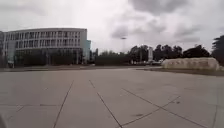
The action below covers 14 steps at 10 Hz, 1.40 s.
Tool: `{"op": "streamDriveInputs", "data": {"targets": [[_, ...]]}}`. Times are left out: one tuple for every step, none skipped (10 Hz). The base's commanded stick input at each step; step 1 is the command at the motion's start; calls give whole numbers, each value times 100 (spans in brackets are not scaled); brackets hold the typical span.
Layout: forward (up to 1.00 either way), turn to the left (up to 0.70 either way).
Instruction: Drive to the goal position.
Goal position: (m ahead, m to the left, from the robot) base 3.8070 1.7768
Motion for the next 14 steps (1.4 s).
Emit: {"op": "streamDriveInputs", "data": {"targets": [[45, 0], [45, 0], [45, 0], [45, 0], [45, 0], [45, 0], [45, 0], [45, 0], [45, 0], [45, 24], [45, 27], [45, 27], [45, 27], [45, 27]]}}
